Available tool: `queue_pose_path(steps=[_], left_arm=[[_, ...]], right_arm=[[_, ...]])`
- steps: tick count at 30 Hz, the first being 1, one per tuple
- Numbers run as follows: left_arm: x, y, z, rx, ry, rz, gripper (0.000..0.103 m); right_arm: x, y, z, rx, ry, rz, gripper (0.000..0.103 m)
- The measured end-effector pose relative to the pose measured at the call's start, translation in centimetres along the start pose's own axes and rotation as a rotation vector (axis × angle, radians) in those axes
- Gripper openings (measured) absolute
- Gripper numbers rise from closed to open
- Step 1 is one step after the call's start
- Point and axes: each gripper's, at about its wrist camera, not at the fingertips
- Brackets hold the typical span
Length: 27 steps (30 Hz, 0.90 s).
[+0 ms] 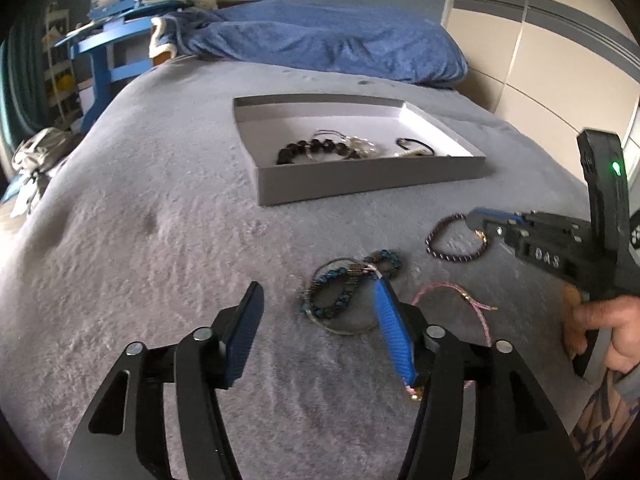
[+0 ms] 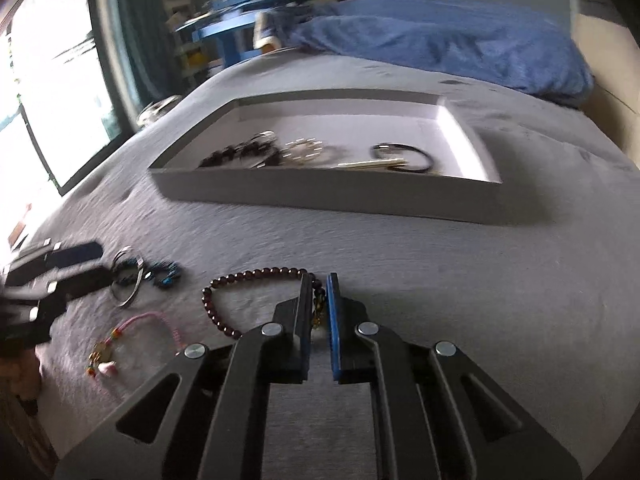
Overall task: Organize jewelry
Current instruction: 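Grasp the large silver hoop with the left gripper while the right lifts the red bead bracelet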
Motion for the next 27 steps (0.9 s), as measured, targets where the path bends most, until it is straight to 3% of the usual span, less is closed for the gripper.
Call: queue_pose_path(steps=[2, 7, 12, 19, 27], left_arm=[[0.0, 0.2, 0.8, 0.025, -0.013, 0.005, 0.07], [1.4, 0.8, 2.8, 0.102, 0.014, -0.038, 0.07], [2.4, 0.8, 2.6, 0.089, 0.026, -0.075, 0.052], [0.8, 1.1, 1.9, 0.053, 0.02, -0.012, 0.052], [-0.6, 4.0, 2.7, 0.043, -0.002, 0.057, 0.052]], right_arm=[[0.0, 0.1, 0.6, 0.029, 0.0, 0.001, 0.007], [0.0, 0.1, 0.6, 0.021, 0.006, -0.001, 0.007], [0.1, 0.2, 0.6, 0.02, 0.014, -0.004, 0.007], [-0.2, 0.1, 0.4, 0.011, 0.024, 0.009, 0.007], [-3.2, 1.2, -0.2, 0.023, 0.122, 0.116, 0.007]])
Point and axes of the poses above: each gripper's, at about its wrist camera, not at the fingertips, and x roughly the way its jaws point, z to its right, y to its top, and after that the axes turned 7 degrees about x, right-handed
